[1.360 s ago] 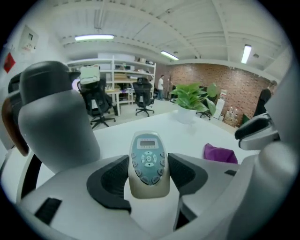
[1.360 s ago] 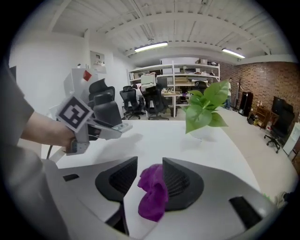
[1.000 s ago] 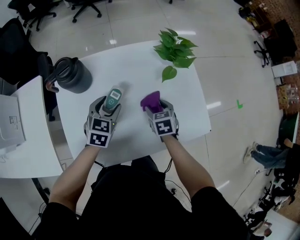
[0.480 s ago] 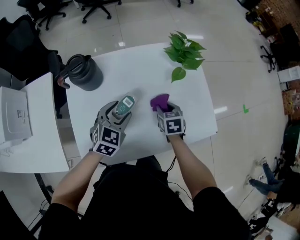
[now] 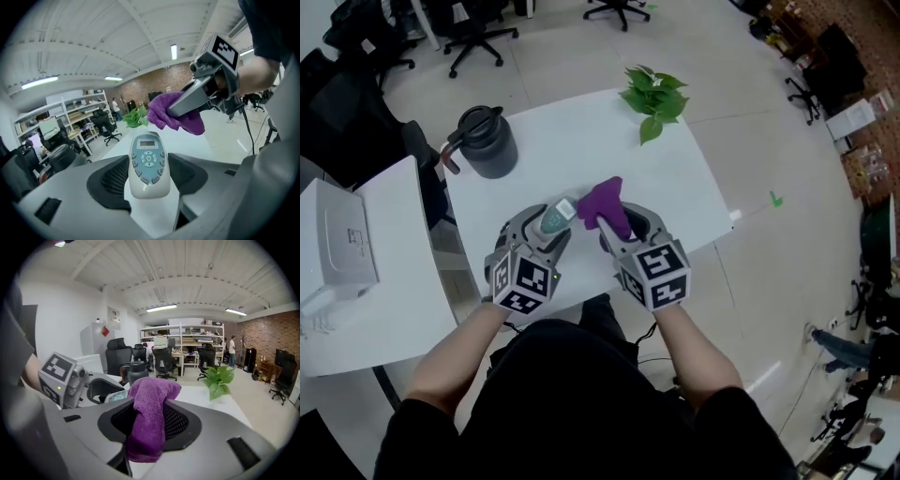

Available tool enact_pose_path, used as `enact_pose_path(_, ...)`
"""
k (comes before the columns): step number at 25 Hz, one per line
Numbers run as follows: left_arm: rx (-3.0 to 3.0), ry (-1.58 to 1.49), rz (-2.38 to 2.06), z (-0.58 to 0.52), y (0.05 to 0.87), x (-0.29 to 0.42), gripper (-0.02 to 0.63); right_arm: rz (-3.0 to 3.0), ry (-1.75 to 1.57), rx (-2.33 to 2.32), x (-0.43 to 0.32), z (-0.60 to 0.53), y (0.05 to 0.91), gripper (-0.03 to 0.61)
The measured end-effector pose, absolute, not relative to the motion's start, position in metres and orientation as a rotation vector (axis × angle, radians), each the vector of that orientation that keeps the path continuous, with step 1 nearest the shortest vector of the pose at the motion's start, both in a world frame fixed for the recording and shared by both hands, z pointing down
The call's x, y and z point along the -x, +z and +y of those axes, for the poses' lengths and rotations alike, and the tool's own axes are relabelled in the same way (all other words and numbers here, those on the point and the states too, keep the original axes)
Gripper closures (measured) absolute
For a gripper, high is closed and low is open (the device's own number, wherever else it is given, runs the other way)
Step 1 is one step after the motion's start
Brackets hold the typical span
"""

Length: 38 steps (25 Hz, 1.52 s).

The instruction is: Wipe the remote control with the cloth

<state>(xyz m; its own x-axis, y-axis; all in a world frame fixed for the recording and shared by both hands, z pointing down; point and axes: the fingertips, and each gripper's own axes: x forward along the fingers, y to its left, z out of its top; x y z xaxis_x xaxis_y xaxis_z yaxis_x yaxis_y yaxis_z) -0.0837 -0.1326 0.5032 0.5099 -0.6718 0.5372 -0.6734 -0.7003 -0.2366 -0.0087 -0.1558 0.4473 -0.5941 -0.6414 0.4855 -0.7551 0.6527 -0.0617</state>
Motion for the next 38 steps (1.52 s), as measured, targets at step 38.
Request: enact_pose_path(38, -3.04, 1.02, -1.208, -0.045, 0.42, -0.02, 0.36, -2.363, 0.248, -0.848, -0.036, -0.083, 0.409, 0.428)
